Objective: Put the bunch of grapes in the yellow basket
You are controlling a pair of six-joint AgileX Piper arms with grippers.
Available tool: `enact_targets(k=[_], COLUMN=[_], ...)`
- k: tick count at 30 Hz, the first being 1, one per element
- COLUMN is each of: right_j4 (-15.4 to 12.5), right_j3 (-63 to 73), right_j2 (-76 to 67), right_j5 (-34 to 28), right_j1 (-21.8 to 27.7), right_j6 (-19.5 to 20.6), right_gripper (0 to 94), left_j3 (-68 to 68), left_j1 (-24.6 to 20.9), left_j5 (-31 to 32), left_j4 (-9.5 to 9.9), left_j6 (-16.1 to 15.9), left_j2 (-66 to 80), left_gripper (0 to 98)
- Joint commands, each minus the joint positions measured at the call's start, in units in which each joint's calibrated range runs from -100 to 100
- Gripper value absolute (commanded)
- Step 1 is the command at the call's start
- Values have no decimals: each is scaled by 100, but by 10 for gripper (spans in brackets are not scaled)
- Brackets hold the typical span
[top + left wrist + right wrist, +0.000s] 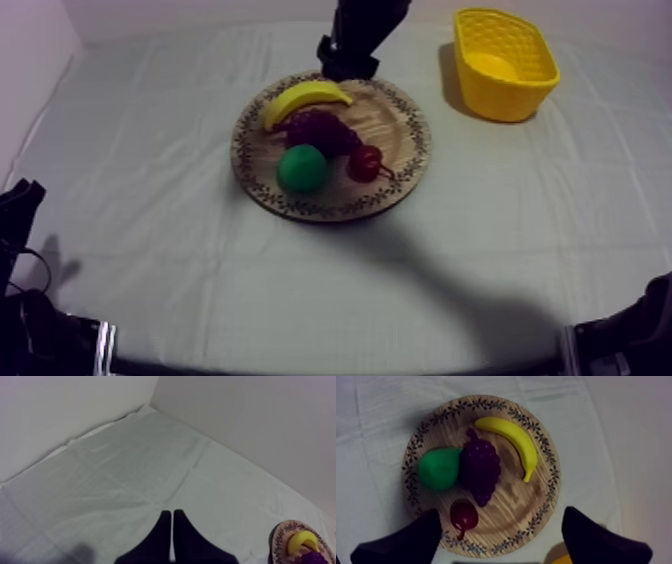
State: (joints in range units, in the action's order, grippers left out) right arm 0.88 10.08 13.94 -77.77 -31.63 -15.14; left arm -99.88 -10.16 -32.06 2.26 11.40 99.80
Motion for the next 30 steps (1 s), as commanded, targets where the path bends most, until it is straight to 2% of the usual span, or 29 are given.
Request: enact_targets(k=[1,16,30], right_j4=[20,66,133], right_j3=[-27,-631,-176], right_j2=[2,426,1807], right_j5=[28,699,1200], right_j1=[0,-2,65], right_j6=[-3,-67,-38], right_gripper=[782,750,732], left_j3=[-1,-1,-1], left_j1=[-1,-1,-1], left_j5=[-3,-3,-3], left_j4=[1,1,1], left_j6=[0,0,0], left_j2=[3,3,3], left_gripper=[1,1,1])
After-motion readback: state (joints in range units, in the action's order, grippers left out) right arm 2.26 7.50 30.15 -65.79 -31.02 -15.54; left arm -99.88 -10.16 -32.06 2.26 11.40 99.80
